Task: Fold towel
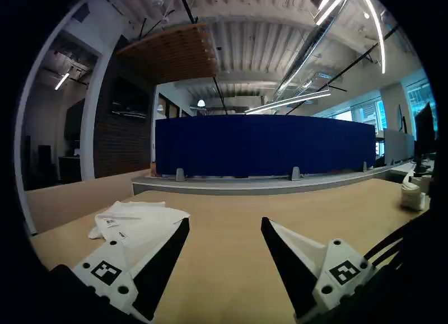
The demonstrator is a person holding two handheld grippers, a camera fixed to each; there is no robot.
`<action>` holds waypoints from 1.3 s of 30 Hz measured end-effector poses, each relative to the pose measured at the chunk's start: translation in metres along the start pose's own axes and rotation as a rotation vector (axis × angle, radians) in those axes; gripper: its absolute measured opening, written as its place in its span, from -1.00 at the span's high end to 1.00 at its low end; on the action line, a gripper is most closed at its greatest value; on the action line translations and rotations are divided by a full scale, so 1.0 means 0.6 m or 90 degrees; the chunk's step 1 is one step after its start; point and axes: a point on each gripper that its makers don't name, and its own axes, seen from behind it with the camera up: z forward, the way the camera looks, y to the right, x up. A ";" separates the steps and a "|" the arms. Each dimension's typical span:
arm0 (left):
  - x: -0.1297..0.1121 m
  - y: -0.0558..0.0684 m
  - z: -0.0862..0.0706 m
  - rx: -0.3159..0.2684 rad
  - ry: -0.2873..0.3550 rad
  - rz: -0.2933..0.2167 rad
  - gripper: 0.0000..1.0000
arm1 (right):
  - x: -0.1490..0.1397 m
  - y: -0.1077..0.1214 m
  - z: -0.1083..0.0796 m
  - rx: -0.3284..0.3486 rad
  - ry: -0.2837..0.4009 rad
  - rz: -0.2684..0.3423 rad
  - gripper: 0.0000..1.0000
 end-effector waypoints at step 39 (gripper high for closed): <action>0.003 0.002 0.005 0.000 0.000 0.000 -0.91 | 0.003 0.000 -0.008 0.010 0.015 0.000 -1.00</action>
